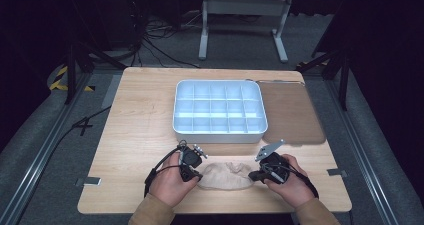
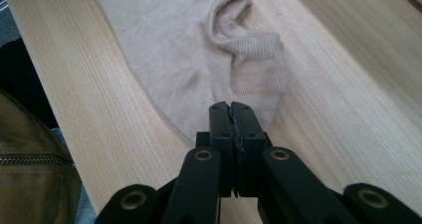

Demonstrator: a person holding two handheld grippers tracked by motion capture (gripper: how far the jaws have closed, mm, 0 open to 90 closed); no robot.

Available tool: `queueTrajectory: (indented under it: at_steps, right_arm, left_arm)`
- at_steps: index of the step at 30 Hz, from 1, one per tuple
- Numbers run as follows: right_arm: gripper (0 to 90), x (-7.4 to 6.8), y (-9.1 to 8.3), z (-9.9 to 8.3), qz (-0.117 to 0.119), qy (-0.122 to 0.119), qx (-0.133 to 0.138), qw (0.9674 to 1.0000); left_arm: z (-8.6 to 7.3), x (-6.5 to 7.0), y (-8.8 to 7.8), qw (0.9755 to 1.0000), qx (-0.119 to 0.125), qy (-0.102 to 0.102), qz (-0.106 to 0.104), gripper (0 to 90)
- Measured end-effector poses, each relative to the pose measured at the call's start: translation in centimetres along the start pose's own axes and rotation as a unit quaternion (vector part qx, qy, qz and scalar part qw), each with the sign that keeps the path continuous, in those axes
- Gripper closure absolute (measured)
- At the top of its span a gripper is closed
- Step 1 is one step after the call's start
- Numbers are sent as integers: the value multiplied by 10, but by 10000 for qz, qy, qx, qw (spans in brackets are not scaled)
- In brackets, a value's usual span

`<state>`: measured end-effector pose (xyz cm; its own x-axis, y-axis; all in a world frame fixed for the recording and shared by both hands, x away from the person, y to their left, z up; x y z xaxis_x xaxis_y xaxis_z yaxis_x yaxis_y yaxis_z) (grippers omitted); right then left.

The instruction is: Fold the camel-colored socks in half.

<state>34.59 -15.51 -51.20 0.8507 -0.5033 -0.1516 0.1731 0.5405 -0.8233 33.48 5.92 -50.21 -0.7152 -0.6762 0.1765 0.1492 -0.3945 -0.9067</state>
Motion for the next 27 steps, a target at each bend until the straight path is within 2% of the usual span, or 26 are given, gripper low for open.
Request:
queueTrajectory:
  at_steps: [4, 12, 15, 27]
  right_arm:
    - [892, -1, 10, -2, -21, -47, -200, 9998]
    - [897, -3, 11, -3, -97, -112, -248, 9996]
    - [897, -4, 11, -4, -170, -161, -264, 9994]
    - [898, -5, 10, -7, -220, -161, -149, 9995]
  left_arm:
    - [-3, -3, -4, 10000, -15, -59, -12, 853]
    - [-1, -1, -8, 10000, 20, -48, -71, 853]
    - [4, 3, -12, 9998, 109, -17, -174, 852]
    - [19, 12, -23, 9987, 259, 111, -426, 849]
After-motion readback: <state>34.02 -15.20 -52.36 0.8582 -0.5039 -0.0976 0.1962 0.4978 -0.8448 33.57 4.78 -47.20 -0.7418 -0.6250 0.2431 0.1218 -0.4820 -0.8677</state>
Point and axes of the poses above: each handheld gripper's, and its own axes: y roughly forward along the jaws, z roughly out of its top, x roughly to its right, the point moved 8 cm from there along y, roughly forward along the jaws, and after that the axes turned 4 degrees about x, right-handed, at the moved point
